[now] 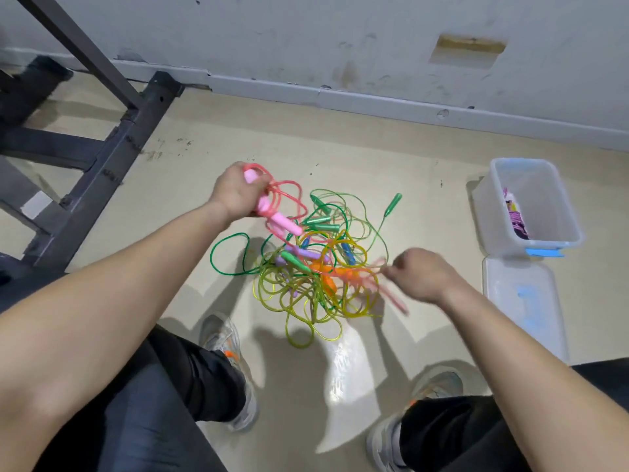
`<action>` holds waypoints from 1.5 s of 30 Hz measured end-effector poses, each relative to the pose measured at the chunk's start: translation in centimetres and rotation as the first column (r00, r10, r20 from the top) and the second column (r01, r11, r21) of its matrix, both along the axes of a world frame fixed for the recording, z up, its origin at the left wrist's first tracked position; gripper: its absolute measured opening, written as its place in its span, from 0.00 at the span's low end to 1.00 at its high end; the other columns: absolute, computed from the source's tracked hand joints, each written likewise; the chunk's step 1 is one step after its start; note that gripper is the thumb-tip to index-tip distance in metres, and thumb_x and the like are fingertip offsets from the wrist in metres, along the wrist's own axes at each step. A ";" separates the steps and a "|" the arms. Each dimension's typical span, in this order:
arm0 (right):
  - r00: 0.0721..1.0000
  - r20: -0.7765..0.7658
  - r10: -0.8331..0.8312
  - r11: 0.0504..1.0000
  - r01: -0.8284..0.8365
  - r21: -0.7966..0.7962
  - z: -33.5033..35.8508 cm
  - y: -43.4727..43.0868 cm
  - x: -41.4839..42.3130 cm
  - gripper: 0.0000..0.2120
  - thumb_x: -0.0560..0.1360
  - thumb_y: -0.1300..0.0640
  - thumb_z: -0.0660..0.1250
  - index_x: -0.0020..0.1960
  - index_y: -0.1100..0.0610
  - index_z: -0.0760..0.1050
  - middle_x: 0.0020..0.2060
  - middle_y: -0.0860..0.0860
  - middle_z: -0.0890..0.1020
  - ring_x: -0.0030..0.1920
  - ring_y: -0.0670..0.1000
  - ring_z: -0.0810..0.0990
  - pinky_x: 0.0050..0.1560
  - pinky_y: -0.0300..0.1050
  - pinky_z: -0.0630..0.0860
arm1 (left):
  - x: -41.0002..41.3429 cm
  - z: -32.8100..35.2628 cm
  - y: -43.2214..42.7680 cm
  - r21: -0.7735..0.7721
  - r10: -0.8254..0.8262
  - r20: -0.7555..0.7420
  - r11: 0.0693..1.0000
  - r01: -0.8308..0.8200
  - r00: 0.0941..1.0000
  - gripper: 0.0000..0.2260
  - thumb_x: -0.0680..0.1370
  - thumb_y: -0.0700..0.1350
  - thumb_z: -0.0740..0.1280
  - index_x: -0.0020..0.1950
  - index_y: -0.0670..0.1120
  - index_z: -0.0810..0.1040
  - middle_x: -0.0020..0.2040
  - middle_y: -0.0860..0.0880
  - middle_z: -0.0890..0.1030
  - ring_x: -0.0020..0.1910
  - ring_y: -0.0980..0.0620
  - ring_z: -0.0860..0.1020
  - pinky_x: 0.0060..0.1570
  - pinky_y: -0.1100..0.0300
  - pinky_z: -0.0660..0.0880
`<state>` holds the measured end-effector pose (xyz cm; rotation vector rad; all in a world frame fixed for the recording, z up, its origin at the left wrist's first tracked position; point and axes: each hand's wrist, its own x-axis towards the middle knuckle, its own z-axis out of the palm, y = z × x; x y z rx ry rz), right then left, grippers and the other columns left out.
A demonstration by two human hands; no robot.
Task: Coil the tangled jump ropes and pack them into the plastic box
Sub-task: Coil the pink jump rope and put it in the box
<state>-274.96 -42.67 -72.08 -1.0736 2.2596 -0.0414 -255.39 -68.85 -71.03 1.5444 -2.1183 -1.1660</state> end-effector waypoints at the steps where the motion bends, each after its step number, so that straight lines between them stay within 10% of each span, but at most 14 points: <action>1: 0.989 -0.150 0.016 0.997 -0.004 0.082 -0.3 -0.1 0.8 0.19 0.79 0.42 0.61 0.52 0.58 0.79 0.57 0.61 0.78 0.60 0.62 0.75 0.54 0.50 0.72 | -0.7 0.6 1.0 0.006 -0.073 -0.052 0.997 0.073 0.996 0.09 0.75 0.53 0.69 0.49 0.48 0.80 0.48 0.44 0.85 0.49 0.45 0.82 0.53 0.54 0.77; 4: 0.992 -0.087 -0.088 0.950 0.057 -0.308 1.1 -1.3 2.2 0.33 0.76 0.45 0.66 0.76 0.56 0.62 0.73 0.56 0.65 0.73 0.59 0.60 0.70 0.49 0.63 | -2.4 2.1 4.3 0.034 -0.266 -0.156 0.961 0.274 0.951 0.02 0.79 0.44 0.69 0.47 0.50 0.79 0.43 0.50 0.82 0.40 0.57 0.80 0.45 0.61 0.76; 7: 0.987 0.077 0.138 0.806 -0.067 -0.588 2.7 -2.8 2.7 0.36 0.75 0.45 0.68 0.78 0.53 0.61 0.69 0.49 0.71 0.69 0.48 0.67 0.69 0.37 0.58 | -3.5 2.4 7.0 0.082 -0.399 -0.240 0.900 0.428 0.885 0.02 0.80 0.40 0.69 0.51 0.46 0.78 0.41 0.52 0.80 0.35 0.62 0.78 0.39 0.66 0.76; 12: 0.952 0.256 0.170 0.839 -0.003 -0.545 2.9 -3.3 2.8 0.06 0.79 0.48 0.68 0.52 0.49 0.79 0.28 0.39 0.77 0.32 0.39 0.75 0.38 0.40 0.68 | -3.0 2.3 8.3 0.141 -0.390 -0.280 0.887 0.439 0.877 0.07 0.80 0.44 0.69 0.57 0.46 0.78 0.43 0.52 0.81 0.40 0.57 0.79 0.38 0.63 0.75; 17: 0.930 0.279 0.238 0.854 -0.063 -0.516 4.1 -3.5 1.7 0.16 0.78 0.49 0.70 0.32 0.51 0.75 0.22 0.42 0.69 0.27 0.44 0.66 0.30 0.41 0.61 | -1.6 1.4 9.7 0.165 -0.442 -0.254 0.857 0.489 0.860 0.15 0.80 0.47 0.71 0.62 0.43 0.73 0.44 0.51 0.80 0.40 0.58 0.77 0.42 0.61 0.76; 21: 0.788 0.588 0.183 0.862 0.159 -0.481 4.5 -2.7 0.8 0.09 0.71 0.54 0.79 0.41 0.54 0.80 0.27 0.41 0.70 0.31 0.43 0.67 0.33 0.40 0.62 | -2.1 1.8 10.7 0.221 -0.299 -0.358 0.893 0.391 0.885 0.14 0.81 0.50 0.68 0.57 0.39 0.76 0.42 0.45 0.81 0.36 0.53 0.80 0.33 0.57 0.76; 26: 0.947 0.259 0.190 0.820 -0.008 -0.573 3.5 -2.3 2.2 0.21 0.66 0.35 0.75 0.47 0.49 0.74 0.40 0.47 0.78 0.40 0.47 0.75 0.41 0.44 0.71 | -2.5 2.4 12.0 0.367 -0.061 -0.456 0.896 0.250 0.888 0.13 0.83 0.48 0.64 0.59 0.38 0.76 0.38 0.45 0.82 0.28 0.51 0.79 0.25 0.62 0.74; 33: 0.943 0.275 0.185 0.917 -0.066 -0.392 3.7 -2.4 2.2 0.26 0.77 0.31 0.60 0.42 0.54 0.73 0.29 0.47 0.77 0.31 0.49 0.74 0.34 0.45 0.68 | -3.1 2.8 12.9 0.343 0.078 -0.487 0.933 0.109 0.870 0.10 0.84 0.48 0.63 0.59 0.41 0.73 0.40 0.43 0.79 0.22 0.53 0.76 0.19 0.65 0.69; 45: 0.974 -0.200 -0.106 0.790 -0.040 -0.612 2.9 -1.6 3.8 0.22 0.79 0.34 0.51 0.40 0.51 0.64 0.29 0.50 0.71 0.36 0.64 0.76 0.35 0.50 0.66 | -2.6 1.3 13.7 0.136 0.045 -0.188 0.990 -0.019 0.981 0.18 0.75 0.65 0.65 0.43 0.50 0.80 0.36 0.51 0.83 0.35 0.47 0.82 0.37 0.53 0.78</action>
